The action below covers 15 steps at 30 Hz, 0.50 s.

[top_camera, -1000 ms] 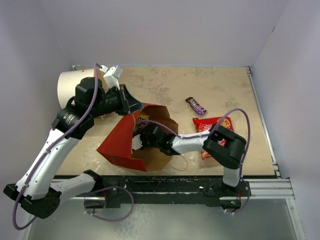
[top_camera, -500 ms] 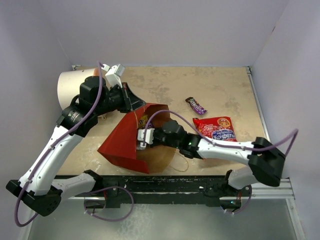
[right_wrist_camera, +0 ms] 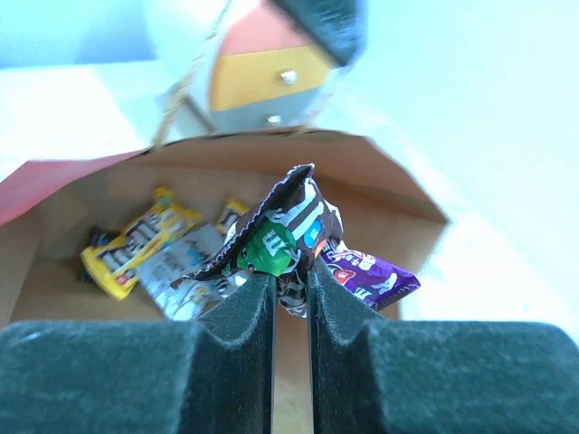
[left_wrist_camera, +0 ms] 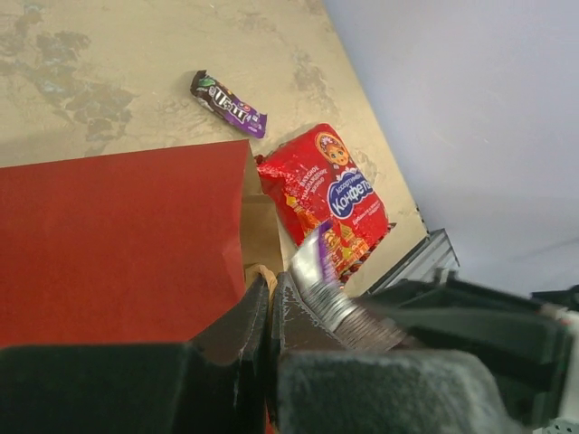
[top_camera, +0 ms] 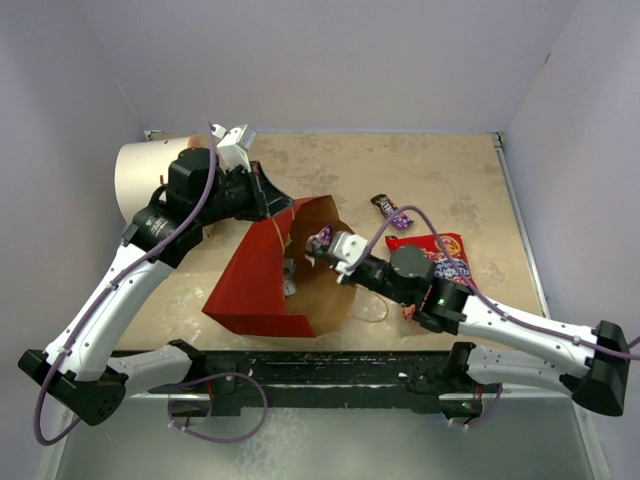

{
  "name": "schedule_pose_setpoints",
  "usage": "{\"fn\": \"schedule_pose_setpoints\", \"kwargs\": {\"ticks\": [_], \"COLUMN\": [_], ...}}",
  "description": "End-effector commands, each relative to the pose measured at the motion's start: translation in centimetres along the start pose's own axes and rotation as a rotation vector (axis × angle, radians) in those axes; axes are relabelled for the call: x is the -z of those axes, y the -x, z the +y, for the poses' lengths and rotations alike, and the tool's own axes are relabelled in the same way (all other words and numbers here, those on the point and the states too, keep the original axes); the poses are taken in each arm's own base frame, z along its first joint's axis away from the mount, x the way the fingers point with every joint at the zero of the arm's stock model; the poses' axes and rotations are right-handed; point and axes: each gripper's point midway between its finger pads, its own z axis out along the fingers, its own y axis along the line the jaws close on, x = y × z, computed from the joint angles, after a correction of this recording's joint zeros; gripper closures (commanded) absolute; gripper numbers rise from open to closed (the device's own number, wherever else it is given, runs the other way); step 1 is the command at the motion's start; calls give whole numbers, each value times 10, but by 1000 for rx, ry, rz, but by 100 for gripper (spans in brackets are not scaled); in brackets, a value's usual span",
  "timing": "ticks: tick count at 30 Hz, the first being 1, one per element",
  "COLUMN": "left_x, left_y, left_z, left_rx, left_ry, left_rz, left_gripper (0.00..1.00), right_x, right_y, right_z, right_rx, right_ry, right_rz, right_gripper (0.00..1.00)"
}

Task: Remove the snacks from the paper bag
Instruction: Take out the snack from the paper bag, then place the snack at the center of the board.

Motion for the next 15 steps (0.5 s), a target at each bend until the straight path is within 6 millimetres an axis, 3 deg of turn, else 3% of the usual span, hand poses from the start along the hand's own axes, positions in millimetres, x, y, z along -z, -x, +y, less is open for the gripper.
{"fn": "schedule_pose_setpoints", "kwargs": {"ticks": [1,5,8,13,15], "left_x": [1,1,0,4,5], "left_y": [15,14,13,13,12], "left_z": [-5,-4,-3,-5,-5], "left_rx": [-55,-53,-56,-48,-49], "left_ry": [-13,-10,-5,-9,-3], "left_rz": [-60,-60,-52,-55,-48], "left_gripper": [100,100,100,100,100], "right_x": [31,59,62,38,24], "right_y": [50,62,48,-10,-50], "right_z": [-73,-123,-160,-230,-247], "right_rx": [-143,-131,-98,-210,-246], "right_ry": [-354,-637,-812,-960,-958], "right_rz": [-88,-143,-81,135,302], "right_gripper": [100,100,100,100,100]}}
